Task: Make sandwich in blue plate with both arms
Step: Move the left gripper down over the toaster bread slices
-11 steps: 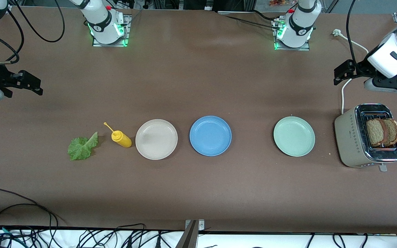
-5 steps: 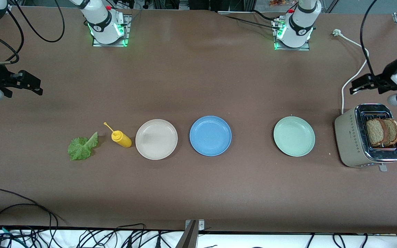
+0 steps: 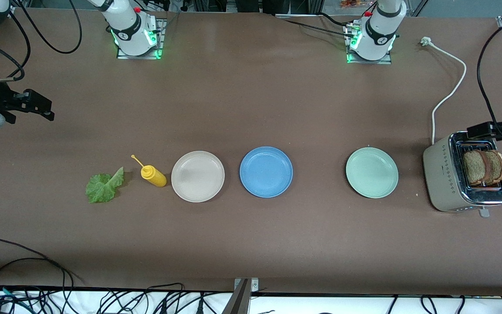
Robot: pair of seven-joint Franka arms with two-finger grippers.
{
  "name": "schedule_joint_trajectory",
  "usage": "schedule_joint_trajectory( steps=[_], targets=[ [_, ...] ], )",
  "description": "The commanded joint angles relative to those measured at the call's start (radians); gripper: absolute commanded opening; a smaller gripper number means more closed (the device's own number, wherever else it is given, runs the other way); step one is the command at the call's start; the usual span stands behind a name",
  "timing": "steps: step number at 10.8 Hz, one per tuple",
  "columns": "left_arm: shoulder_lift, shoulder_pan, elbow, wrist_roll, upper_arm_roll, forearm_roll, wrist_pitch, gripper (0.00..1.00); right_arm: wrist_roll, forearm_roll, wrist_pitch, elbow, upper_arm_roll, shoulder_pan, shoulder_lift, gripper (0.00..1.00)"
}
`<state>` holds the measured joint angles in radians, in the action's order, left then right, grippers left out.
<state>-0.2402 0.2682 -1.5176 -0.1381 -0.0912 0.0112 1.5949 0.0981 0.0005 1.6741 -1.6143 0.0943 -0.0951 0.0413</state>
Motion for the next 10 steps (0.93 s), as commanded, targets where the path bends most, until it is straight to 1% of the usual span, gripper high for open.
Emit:
schedule_joint_trajectory(
  steps=[1, 3, 7, 9, 10],
  targets=[
    [-0.114, 0.046, 0.086, -0.092, -0.007, -0.028, 0.063, 1.00, 0.008, -0.004, -0.005, 0.007, 0.001, -0.002, -0.003, 1.00],
    [-0.148, 0.066, 0.083, -0.141, -0.007, -0.097, 0.149, 1.00, 0.012, -0.002, -0.005, 0.007, 0.001, 0.000, -0.001, 1.00],
    [-0.250, 0.086, 0.074, -0.158, -0.007, -0.088, 0.217, 1.00, 0.012, -0.002, -0.005, 0.007, 0.001, 0.000, -0.001, 1.00],
    [-0.269, 0.098, 0.065, -0.158, -0.008, -0.086, 0.218, 1.00, 0.011, -0.002, -0.002, 0.007, 0.001, 0.000, -0.001, 1.00],
    [-0.272, 0.098, 0.056, -0.158, -0.008, -0.086, 0.218, 0.84, 0.003, -0.002, -0.004, 0.007, -0.001, -0.002, -0.003, 1.00]
  ],
)
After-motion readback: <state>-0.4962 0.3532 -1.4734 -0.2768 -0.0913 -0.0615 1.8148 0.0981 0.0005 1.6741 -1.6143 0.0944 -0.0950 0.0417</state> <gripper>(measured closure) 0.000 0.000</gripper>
